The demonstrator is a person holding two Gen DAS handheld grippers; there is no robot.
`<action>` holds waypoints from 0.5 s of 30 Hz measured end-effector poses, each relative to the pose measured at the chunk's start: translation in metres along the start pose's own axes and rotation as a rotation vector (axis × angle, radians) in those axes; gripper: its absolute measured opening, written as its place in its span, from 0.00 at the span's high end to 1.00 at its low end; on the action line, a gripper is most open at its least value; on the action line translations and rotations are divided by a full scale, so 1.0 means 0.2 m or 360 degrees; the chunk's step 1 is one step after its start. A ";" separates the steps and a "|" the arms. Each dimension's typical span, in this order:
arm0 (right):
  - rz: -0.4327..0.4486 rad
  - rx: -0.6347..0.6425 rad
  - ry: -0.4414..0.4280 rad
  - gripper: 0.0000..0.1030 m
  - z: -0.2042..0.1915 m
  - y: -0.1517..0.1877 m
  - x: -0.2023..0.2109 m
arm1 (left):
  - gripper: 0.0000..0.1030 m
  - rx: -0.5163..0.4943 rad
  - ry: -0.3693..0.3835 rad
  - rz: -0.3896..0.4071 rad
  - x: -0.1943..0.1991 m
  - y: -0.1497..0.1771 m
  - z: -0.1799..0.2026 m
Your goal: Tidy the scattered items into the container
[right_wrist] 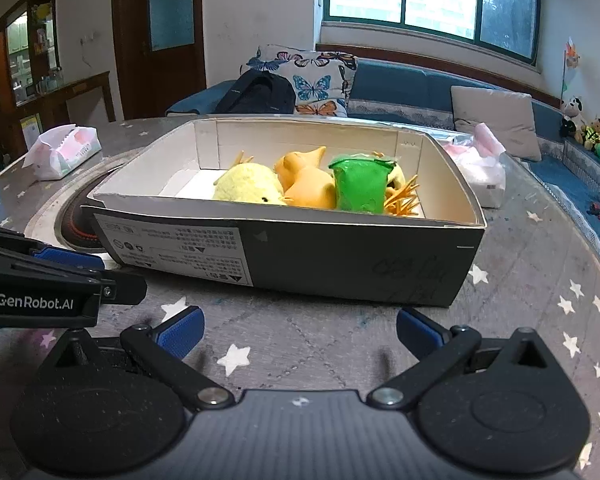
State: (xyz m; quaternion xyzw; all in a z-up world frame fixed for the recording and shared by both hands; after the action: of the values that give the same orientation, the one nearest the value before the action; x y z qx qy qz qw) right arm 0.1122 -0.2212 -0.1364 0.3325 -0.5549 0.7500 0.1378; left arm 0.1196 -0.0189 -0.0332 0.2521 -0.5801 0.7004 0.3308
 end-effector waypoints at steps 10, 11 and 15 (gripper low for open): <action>-0.0034 0.0019 0.0000 0.00 0.00 0.00 -0.04 | 0.58 -0.0003 -0.0014 -0.0033 -0.03 0.00 0.01; -0.0034 0.0020 0.0000 0.00 0.00 0.00 -0.04 | 0.58 -0.0003 -0.0016 -0.0035 -0.04 0.00 0.01; -0.0039 0.0025 0.0000 0.00 0.01 0.00 -0.05 | 0.59 -0.0005 -0.0018 -0.0034 -0.04 0.00 0.02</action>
State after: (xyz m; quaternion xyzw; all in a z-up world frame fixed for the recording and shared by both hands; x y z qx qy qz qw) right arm 0.1203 -0.2206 -0.1421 0.3403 -0.5448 0.7527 0.1444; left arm 0.1251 -0.0232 -0.0379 0.2617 -0.5803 0.6944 0.3355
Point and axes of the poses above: each gripper's, at about its wrist camera, not at the fingertips, and x roughly against the way its jaws point, z to its right, y to its underside, the point moved 6 cm from there along -x, roughly the way its jaws point, and after that the axes turned 12 degrees about x, right-handed, at the moved point
